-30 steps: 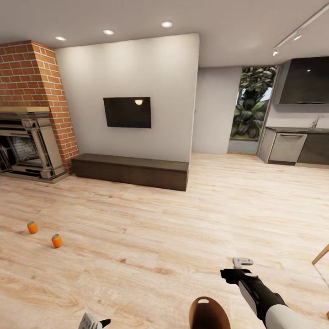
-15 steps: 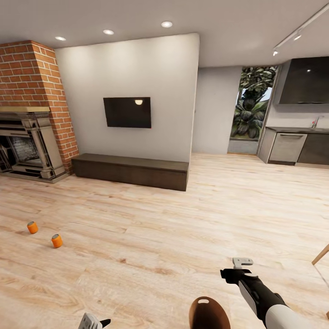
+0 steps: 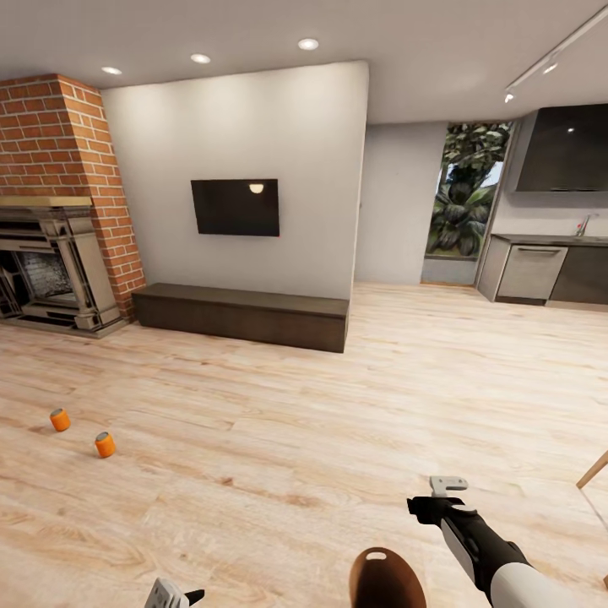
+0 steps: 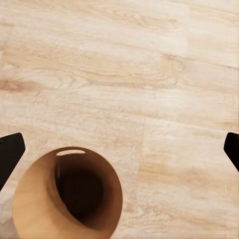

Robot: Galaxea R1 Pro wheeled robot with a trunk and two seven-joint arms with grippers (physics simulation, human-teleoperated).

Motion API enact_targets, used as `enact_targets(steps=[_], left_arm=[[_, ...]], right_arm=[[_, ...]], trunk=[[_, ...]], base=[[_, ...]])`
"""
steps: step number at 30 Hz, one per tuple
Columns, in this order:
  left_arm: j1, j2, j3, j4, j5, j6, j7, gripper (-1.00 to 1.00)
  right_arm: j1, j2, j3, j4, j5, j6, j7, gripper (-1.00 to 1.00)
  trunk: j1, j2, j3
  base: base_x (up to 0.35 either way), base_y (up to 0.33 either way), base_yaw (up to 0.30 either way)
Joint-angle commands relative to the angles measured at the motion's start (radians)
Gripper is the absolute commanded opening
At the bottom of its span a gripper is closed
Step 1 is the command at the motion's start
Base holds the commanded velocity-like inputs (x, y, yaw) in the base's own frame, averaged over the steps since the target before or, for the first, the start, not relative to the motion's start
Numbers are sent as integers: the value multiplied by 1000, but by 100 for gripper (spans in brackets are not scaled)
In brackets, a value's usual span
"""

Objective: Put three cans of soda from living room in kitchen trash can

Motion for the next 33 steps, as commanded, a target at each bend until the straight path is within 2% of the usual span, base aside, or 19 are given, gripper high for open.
enact_targets(steps=[1,11,33], left_arm=[[0,0,0,0,0,0,0,100],[0,0,0,0,0,0,0,100],[0,0,0,1,-1,0,0,100]], right_arm=[[0,0,0,0,0,0,0,100],[0,0,0,0,0,0,2,100],[0,0,0,0,0,0,2,100]], trunk=[[4,-7,-3],[42,-77,-38],[127,-231,-139]], base=[[0,0,0],[0,0,0],[0,0,0]])
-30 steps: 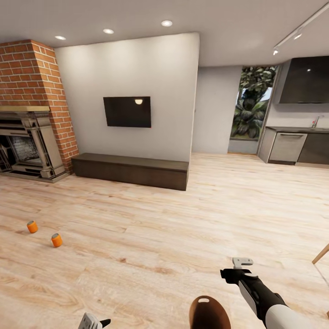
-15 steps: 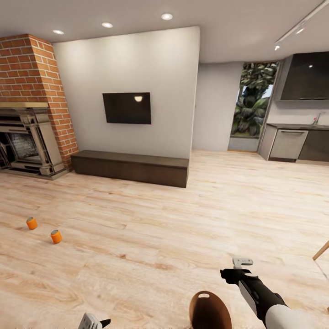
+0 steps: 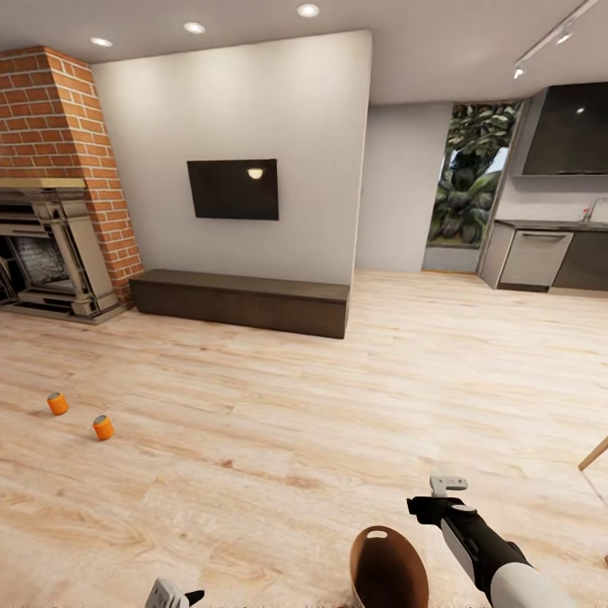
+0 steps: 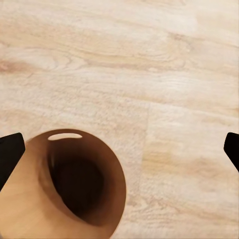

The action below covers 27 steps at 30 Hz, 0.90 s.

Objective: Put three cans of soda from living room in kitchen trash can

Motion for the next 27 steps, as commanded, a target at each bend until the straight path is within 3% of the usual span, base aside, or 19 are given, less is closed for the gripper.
enact_targets(steps=[1,27], left_arm=[[0,0,0,0,0,0,0,100],[0,0,0,0,0,0,1,100]], right_arm=[[0,0,0,0,0,0,0,100],[1,0,0,0,0,0,0,100]], trunk=[[4,-7,-5],[104,-189,-128]], base=[[0,0,0],[0,0,0]])
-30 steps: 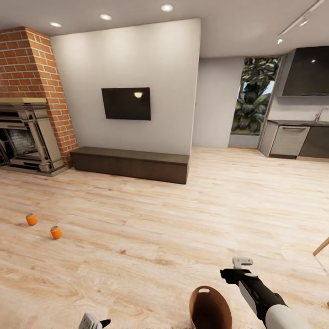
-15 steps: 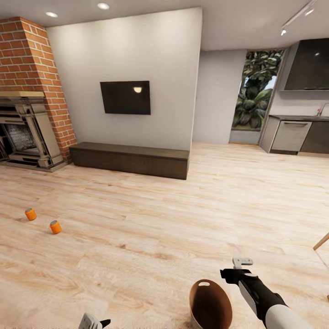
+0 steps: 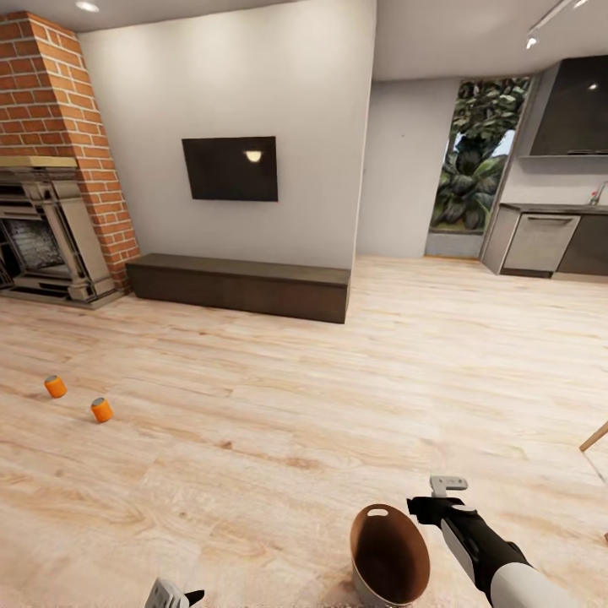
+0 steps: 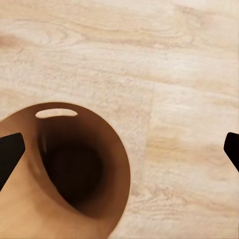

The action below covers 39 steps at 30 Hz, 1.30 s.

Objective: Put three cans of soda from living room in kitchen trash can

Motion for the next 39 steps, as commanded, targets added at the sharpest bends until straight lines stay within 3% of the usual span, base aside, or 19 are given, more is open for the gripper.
enact_targets(steps=[1,14,30,39], left_arm=[[0,0,0,0,0,0,0,100],[0,0,0,0,0,0,0,100],[0,0,0,0,0,0,0,100],[0,0,0,0,0,0,-1,100]], right_arm=[[0,0,0,0,0,0,0,100],[-1,0,0,0,0,0,1,100],[0,0,0,0,0,0,1,100],[0,0,0,0,0,0,1,100]], trunk=[[4,-7,-5],[54,-98,-66],[54,-98,-79],[88,-161,-120]], base=[[0,0,0],[0,0,0],[0,0,0],[0,0,0]])
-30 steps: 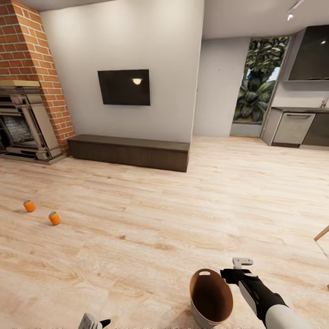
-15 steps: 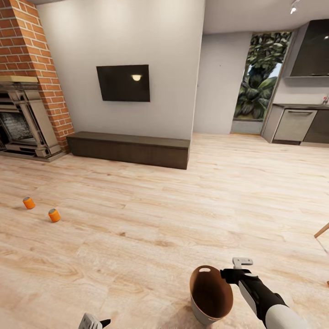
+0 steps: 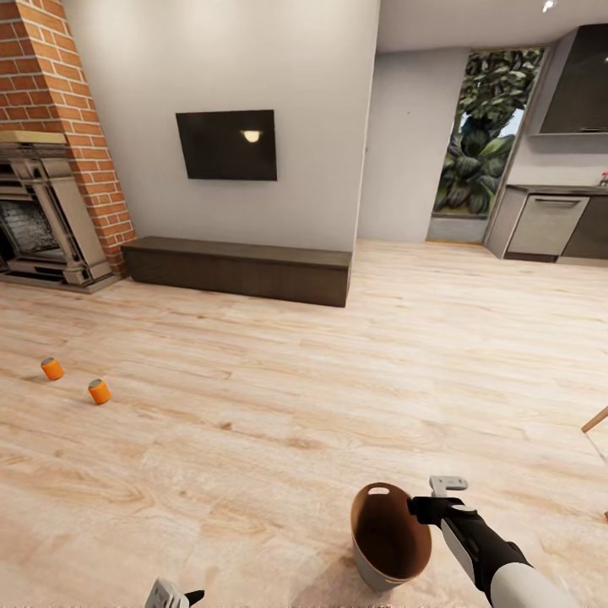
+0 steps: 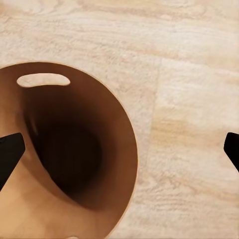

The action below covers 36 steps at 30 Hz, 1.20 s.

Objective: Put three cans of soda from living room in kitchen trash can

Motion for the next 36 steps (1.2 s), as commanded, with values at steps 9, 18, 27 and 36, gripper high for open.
enact_targets(steps=[9,18,27,36], left_arm=[[0,0,0,0,0,0,0,100],[0,0,0,0,0,0,0,100],[0,0,0,0,0,0,-1,100],[0,0,0,0,0,-1,-1,100]], right_arm=[[0,0,0,0,0,0,0,100],[0,0,0,0,0,0,0,100],[0,0,0,0,0,0,0,100],[0,0,0,0,0,0,0,100]], trunk=[[35,-63,-42],[69,-126,-85],[104,-189,-127],[138,-252,-170]], base=[[0,0,0],[0,0,0],[0,0,0],[0,0,0]])
